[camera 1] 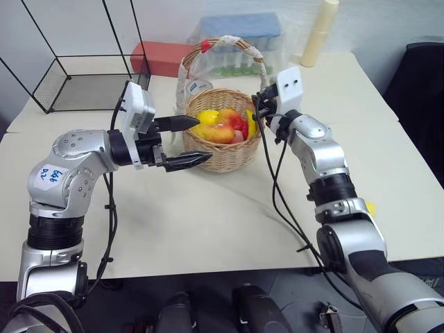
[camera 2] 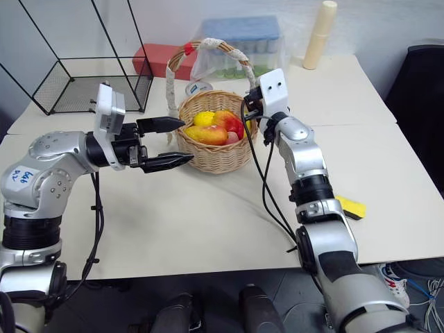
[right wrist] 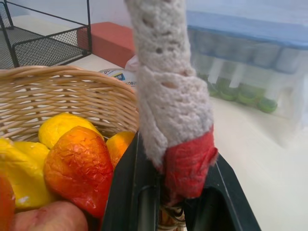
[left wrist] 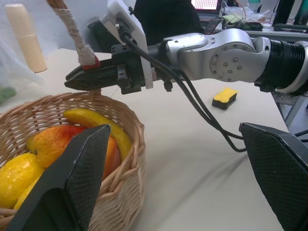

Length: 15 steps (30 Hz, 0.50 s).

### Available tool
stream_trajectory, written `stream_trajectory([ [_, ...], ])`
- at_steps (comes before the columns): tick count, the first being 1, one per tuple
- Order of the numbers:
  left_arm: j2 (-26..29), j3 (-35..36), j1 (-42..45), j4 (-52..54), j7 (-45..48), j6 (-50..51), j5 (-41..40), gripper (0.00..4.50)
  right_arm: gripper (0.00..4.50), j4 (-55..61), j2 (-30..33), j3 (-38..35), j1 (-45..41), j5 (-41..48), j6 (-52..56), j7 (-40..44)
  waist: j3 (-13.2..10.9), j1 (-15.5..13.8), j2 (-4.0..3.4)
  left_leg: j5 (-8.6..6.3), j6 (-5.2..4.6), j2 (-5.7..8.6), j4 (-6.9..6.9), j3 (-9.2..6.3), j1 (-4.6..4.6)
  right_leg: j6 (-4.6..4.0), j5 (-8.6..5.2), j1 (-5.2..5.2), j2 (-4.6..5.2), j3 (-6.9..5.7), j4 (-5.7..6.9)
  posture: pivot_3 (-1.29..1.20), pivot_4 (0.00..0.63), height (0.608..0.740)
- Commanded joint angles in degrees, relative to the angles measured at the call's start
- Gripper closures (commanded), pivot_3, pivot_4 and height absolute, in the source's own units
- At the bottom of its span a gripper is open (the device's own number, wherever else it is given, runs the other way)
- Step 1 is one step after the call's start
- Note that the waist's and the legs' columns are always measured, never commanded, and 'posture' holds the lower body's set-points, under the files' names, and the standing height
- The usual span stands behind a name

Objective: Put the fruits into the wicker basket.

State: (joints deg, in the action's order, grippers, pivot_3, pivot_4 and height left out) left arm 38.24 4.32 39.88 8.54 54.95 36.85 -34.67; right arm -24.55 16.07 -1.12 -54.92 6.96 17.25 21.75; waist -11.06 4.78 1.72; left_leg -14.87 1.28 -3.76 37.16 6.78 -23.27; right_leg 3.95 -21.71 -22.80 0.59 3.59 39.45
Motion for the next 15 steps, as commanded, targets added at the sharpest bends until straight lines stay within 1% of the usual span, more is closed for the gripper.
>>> stream_trajectory([
  [1,-0.47,0.19,0.73,1.06,0.32,-0.77,-0.59,0.00,4.28,15.33,6.47,-5.66,3.28,1.91,6.42,-0.47,0.00,-0.29,0.00,0.00,0.00,0.01,0.03,-0.02,-0.01,0.00,0.00,0.00,0.02,-0.01,0.00,0.00,0.150,0.740],
  [2,-0.75,0.09,0.94,0.73,0.40,-0.84,-0.62,0.00,4.28,18.31,8.65,-8.07,4.85,3.02,8.85,-0.66,0.00,-0.65,0.00,0.00,0.00,0.03,0.02,-0.03,-0.03,0.00,0.00,0.00,0.05,-0.02,-0.02,0.00,0.150,0.740],
  [5,-1.20,0.06,1.36,0.00,0.80,-1.01,-0.66,0.00,4.28,23.28,12.59,-12.21,7.63,5.22,13.67,-1.00,0.00,-1.01,0.00,-0.01,-0.02,0.05,0.06,-0.02,-0.04,0.00,0.00,0.02,0.06,-0.02,-0.05,0.00,0.150,0.740],
  [7,-1.89,-0.31,2.05,-0.97,1.59,-1.08,-0.96,0.00,4.28,24.03,17.56,-17.63,10.62,5.85,16.27,-1.16,0.00,-1.13,0.00,-0.01,-0.02,0.03,0.07,0.01,-0.01,0.00,0.00,0.02,0.02,0.01,-0.05,0.00,0.150,0.740],
  [9,-2.65,-0.92,2.75,-1.91,2.37,-1.34,-0.80,0.00,4.28,22.68,21.12,-21.79,13.32,5.91,17.12,-1.79,0.00,-1.29,0.00,0.00,0.00,0.00,0.04,0.04,0.03,0.00,0.00,0.03,-0.05,0.03,-0.06,0.00,0.150,0.740],
  [11,-3.10,-1.32,3.20,-2.54,2.73,-1.70,-0.34,0.00,4.28,21.66,22.37,-22.98,14.76,6.04,16.88,-2.02,0.00,-1.35,0.00,0.01,0.01,0.00,0.01,0.05,0.04,0.00,0.00,0.03,-0.06,0.04,-0.08,0.00,0.150,0.740],
  [13,-3.59,-1.90,3.82,-3.25,3.31,-2.11,0.03,0.00,4.28,19.34,24.08,-22.71,17.00,4.61,13.69,-1.33,0.00,-1.07,0.00,0.01,0.01,0.00,0.02,0.14,0.05,0.00,0.00,0.03,-0.08,0.12,-0.10,0.00,0.150,0.740],
  [15,-3.72,-2.08,4.31,-3.83,3.79,-2.27,0.13,0.00,4.28,17.67,24.49,-23.07,18.66,4.41,12.05,-1.17,0.00,-0.54,-0.01,0.01,0.01,0.00,0.01,0.19,0.09,0.00,0.00,0.03,-0.11,0.19,-0.08,0.00,0.150,0.740],
])
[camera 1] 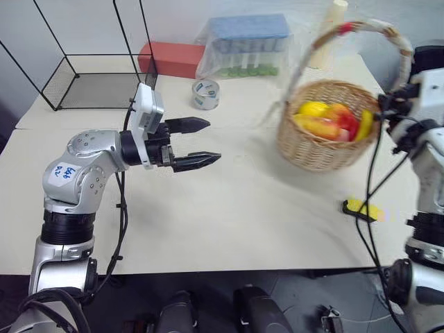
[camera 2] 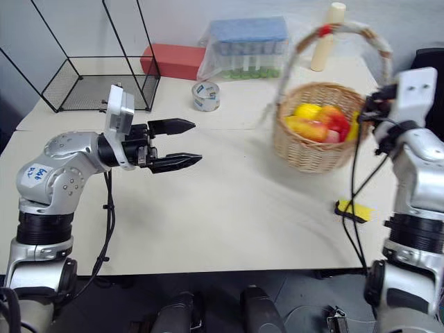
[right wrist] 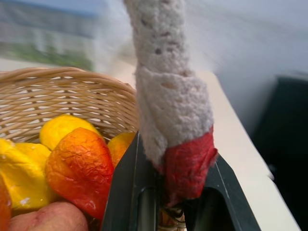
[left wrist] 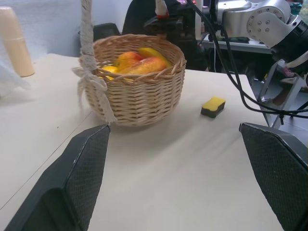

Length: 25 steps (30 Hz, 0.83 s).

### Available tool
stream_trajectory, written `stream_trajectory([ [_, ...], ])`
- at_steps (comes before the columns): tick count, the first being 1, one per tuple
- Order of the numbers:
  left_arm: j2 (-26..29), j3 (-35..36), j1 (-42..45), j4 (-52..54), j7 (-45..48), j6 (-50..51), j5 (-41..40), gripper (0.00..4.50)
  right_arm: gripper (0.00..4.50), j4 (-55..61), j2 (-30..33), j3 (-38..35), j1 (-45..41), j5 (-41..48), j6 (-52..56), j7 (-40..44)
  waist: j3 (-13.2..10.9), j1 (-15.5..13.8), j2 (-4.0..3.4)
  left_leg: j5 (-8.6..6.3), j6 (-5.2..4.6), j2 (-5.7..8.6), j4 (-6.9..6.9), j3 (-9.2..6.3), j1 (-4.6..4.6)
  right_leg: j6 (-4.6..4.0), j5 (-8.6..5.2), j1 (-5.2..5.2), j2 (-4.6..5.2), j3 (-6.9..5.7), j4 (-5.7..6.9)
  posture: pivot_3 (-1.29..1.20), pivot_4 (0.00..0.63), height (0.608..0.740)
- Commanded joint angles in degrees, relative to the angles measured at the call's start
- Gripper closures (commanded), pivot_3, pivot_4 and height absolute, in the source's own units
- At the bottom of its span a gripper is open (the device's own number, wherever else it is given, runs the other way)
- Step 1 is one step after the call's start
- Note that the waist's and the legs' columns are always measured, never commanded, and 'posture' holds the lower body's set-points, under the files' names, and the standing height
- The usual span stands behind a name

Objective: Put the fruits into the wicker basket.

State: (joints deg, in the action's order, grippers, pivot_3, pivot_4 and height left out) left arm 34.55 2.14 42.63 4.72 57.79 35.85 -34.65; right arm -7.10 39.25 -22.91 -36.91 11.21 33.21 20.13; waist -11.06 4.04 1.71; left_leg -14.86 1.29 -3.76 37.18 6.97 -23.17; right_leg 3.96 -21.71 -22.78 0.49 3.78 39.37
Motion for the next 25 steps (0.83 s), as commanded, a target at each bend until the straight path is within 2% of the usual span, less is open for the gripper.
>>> stream_trajectory([
  [1,0.02,0.10,1.74,-0.33,1.13,-1.36,0.12,0.00,3.93,-0.09,1.15,-1.68,1.25,0.48,-4.03,0.37,-0.01,0.53,-0.01,0.01,0.00,0.00,0.00,0.00,0.00,0.00,0.00,0.00,0.00,0.00,0.02,0.00,0.150,0.740],
  [5,0.24,0.26,2.05,-1.33,1.83,-1.38,0.00,0.00,2.67,1.73,1.77,-3.54,4.25,2.93,-3.35,2.10,-0.01,0.91,-0.04,0.03,0.04,-0.03,-0.05,0.00,0.02,0.01,0.00,0.00,-0.05,0.02,0.02,0.00,0.150,0.740],
  [11,0.14,1.79,0.75,1.03,4.26,0.69,-4.11,0.00,0.69,12.32,9.59,-8.10,15.73,8.51,-0.20,13.68,-0.02,0.21,-0.06,0.03,0.03,0.00,-0.04,-0.06,0.01,0.02,-0.01,0.06,-0.02,0.00,-0.03,0.00,0.150,0.740],
  [15,0.07,2.50,0.37,1.52,3.99,1.12,-5.18,0.00,0.69,17.98,15.80,-17.48,23.22,13.57,7.40,18.96,-0.02,-0.81,-0.06,0.02,0.02,0.00,0.00,-0.13,0.06,0.03,-0.01,0.22,-0.02,-0.05,-0.16,0.00,0.150,0.740],
  [18,-0.13,4.50,1.12,0.58,3.63,2.73,-7.70,0.00,0.69,22.09,20.05,-26.87,31.64,18.09,14.58,27.15,-0.02,-1.05,-0.06,0.01,0.01,-0.01,0.02,-0.20,0.11,0.04,-0.01,0.33,-0.03,-0.10,-0.21,0.00,0.150,0.740],
  [21,-0.18,5.41,2.07,-0.03,3.01,4.14,-8.97,0.00,0.69,24.24,21.89,-34.42,37.39,21.50,19.90,32.28,-0.02,-1.01,-0.05,0.01,0.00,-0.02,0.01,-0.30,0.11,0.05,0.00,0.44,-0.05,-0.18,-0.34,0.00,0.150,0.740],
  [25,-0.04,3.94,2.36,-0.53,3.87,2.84,-7.00,0.00,0.69,25.23,21.72,-40.65,39.76,23.47,24.47,32.09,-0.02,-0.92,-0.05,-0.01,-0.03,0.03,0.00,-0.29,0.14,0.11,0.03,0.50,-0.05,-0.14,-0.43,0.00,0.150,0.740],
])
